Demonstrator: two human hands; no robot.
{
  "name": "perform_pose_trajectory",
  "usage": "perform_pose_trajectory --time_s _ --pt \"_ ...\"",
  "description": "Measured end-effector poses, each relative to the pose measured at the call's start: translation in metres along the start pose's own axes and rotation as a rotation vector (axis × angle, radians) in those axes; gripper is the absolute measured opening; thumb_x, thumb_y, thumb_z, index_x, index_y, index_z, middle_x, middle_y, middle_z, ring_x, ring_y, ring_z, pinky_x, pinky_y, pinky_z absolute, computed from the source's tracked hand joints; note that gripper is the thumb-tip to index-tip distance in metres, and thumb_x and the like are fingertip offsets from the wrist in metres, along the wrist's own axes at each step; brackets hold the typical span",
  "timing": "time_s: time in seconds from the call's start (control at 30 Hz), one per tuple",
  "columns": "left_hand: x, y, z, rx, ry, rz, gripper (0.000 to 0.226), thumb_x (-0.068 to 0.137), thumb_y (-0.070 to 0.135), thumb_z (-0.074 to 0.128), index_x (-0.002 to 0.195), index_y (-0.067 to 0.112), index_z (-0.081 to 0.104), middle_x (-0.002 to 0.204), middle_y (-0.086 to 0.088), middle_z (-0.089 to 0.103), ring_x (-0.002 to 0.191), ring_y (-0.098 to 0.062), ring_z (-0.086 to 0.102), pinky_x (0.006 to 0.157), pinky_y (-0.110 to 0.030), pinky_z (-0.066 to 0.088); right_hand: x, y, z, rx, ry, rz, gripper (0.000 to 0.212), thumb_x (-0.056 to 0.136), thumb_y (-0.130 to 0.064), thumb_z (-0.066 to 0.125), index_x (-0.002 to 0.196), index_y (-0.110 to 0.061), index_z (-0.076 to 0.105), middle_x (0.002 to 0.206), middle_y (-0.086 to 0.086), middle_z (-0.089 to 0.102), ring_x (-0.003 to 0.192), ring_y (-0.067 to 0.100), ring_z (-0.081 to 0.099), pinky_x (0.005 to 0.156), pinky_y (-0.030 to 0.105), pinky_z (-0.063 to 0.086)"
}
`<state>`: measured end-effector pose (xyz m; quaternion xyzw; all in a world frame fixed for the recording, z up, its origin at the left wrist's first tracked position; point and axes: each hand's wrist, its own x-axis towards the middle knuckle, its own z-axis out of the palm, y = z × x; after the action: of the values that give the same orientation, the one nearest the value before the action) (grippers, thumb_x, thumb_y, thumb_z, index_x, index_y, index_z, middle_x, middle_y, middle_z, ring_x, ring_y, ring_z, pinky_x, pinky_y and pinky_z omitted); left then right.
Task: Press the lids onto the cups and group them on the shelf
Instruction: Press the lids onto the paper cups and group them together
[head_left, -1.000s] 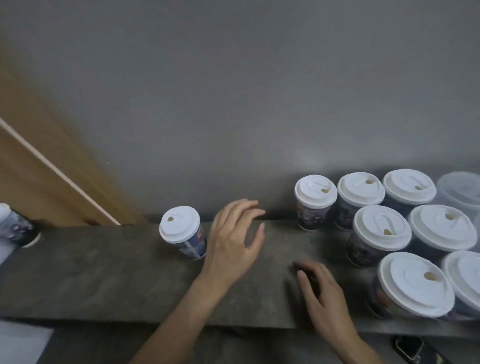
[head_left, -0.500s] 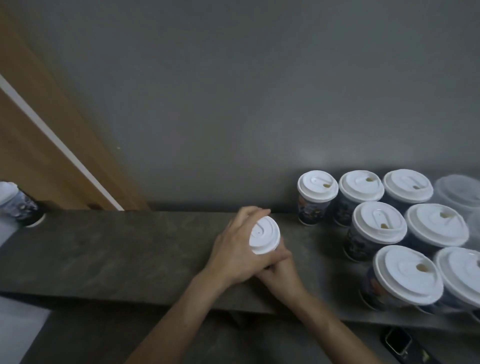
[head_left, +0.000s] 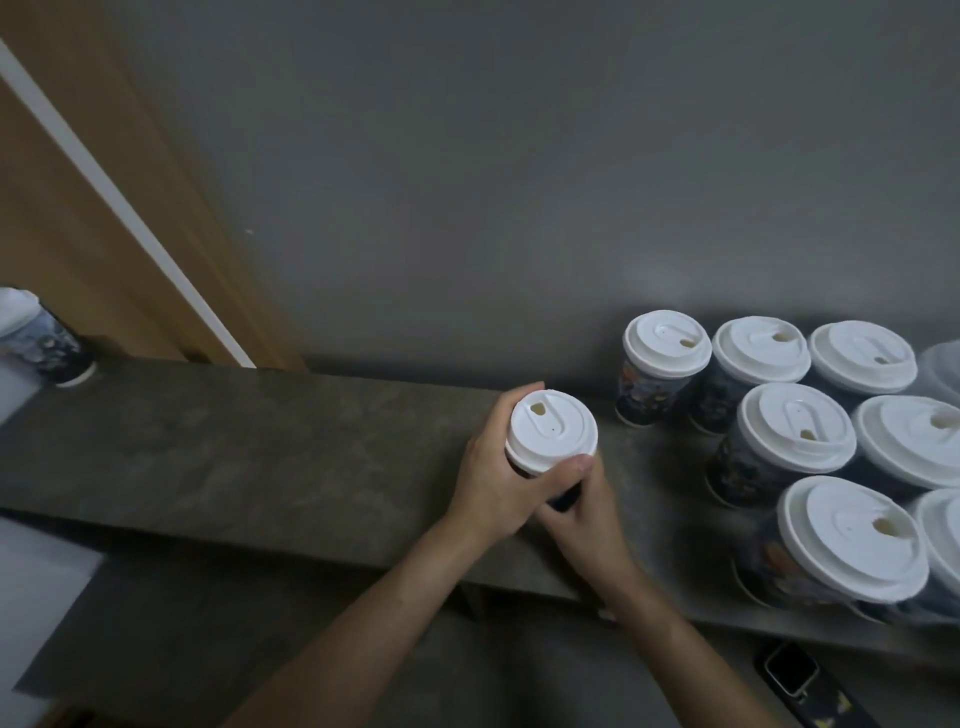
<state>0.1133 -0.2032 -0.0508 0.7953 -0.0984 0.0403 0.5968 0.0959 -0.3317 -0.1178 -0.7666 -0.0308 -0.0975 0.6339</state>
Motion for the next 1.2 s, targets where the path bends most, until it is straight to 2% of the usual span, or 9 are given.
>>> perform_pose_trajectory --time_s 0.13,0.27,0.4,0.63,0.73,0.83,0.97,1.03,1.2 --pt "0.001 -0.002 0.002 -0.023 0.02 0.015 0.074 0.067 0.046 0.086 0.132 0.037 0.053 0.122 0.018 0.068 0.117 -0.003 0.063 0.101 -0.03 0.051 0.001 0.003 0.0 0.005 0.007 -0.021 0.082 0.077 -0.007 0.089 0.146 -0.015 0.047 0.142 -0.016 0.059 0.131 0.0 0.056 0.104 0.016 0.045" --pt "-0.002 -0.004 0.005 -0.041 0.016 0.026 0.075 0.067 0.049 0.085 0.134 0.035 0.053 0.122 0.019 0.068 0.118 -0.001 0.063 0.1 -0.023 0.05 0.003 0.012 0.002 -0.012 0.032 -0.024 0.082 0.074 -0.011 0.092 0.143 -0.015 0.048 0.141 -0.006 0.061 0.131 0.007 0.058 0.106 0.028 0.05" --pt "-0.001 -0.004 -0.004 -0.032 -0.059 0.007 0.081 0.071 0.05 0.083 0.142 0.034 0.048 0.132 0.019 0.063 0.126 0.0 0.057 0.105 -0.021 0.045 0.001 0.01 0.0 -0.002 0.059 -0.002 0.082 0.074 -0.014 0.093 0.143 -0.019 0.05 0.141 -0.009 0.061 0.13 0.008 0.059 0.106 0.035 0.05" --pt "-0.005 -0.01 0.0 -0.059 -0.033 0.048 0.079 0.076 0.044 0.082 0.145 0.028 0.047 0.138 0.019 0.06 0.132 -0.007 0.055 0.108 -0.023 0.043 0.001 0.004 0.002 -0.077 0.074 -0.017 0.085 0.07 -0.023 0.094 0.14 -0.035 0.048 0.139 -0.011 0.06 0.13 0.003 0.057 0.106 0.031 0.05" --pt "0.001 -0.01 -0.006 -0.114 -0.057 0.016 0.052 0.095 0.051 0.054 0.142 0.03 0.048 0.137 0.023 0.059 0.132 -0.003 0.053 0.107 -0.018 0.04 0.001 -0.001 0.0 -0.114 0.113 -0.044 0.083 0.067 -0.031 0.098 0.132 -0.044 0.047 0.131 -0.007 0.058 0.124 -0.004 0.055 0.102 0.016 0.046" --pt "0.008 -0.01 -0.001 -0.235 0.052 -0.03 0.041 0.106 0.038 0.03 0.135 0.024 0.057 0.132 0.019 0.064 0.128 -0.002 0.056 0.104 -0.015 0.04 0.002 0.001 0.0 -0.149 0.126 -0.059 0.083 0.066 -0.029 0.099 0.124 -0.055 0.046 0.124 -0.005 0.058 0.119 -0.005 0.056 0.096 0.011 0.044" --pt "0.001 -0.012 0.022 -0.281 0.216 -0.043 0.041 0.106 0.026 0.029 0.129 0.015 0.062 0.126 0.012 0.069 0.123 -0.008 0.06 0.103 -0.019 0.043 0.002 0.005 0.001 -0.104 0.096 -0.026 0.082 0.066 -0.022 0.097 0.133 -0.039 0.052 0.131 -0.008 0.063 0.124 0.002 0.06 0.1 0.024 0.05" --pt "0.0 -0.015 0.02 -0.275 0.237 -0.032 0.041 0.105 0.025 0.029 0.127 0.015 0.062 0.123 0.013 0.069 0.122 -0.008 0.061 0.102 -0.019 0.044 0.001 0.006 0.003 -0.089 0.078 -0.011 0.087 0.067 -0.017 0.097 0.139 -0.028 0.05 0.137 -0.016 0.061 0.128 -0.001 0.057 0.102 0.017 0.047" --pt "0.025 -0.009 -0.005 -0.276 0.041 -0.131 0.036 0.103 0.008 0.039 0.116 0.021 0.07 0.116 0.009 0.075 0.114 -0.008 0.066 0.096 -0.023 0.048 -0.001 0.008 0.003 -0.11 0.035 0.039 0.086 0.067 -0.016 0.095 0.127 -0.045 0.041 0.129 -0.032 0.054 0.118 -0.021 0.053 0.092 0.004 0.042"
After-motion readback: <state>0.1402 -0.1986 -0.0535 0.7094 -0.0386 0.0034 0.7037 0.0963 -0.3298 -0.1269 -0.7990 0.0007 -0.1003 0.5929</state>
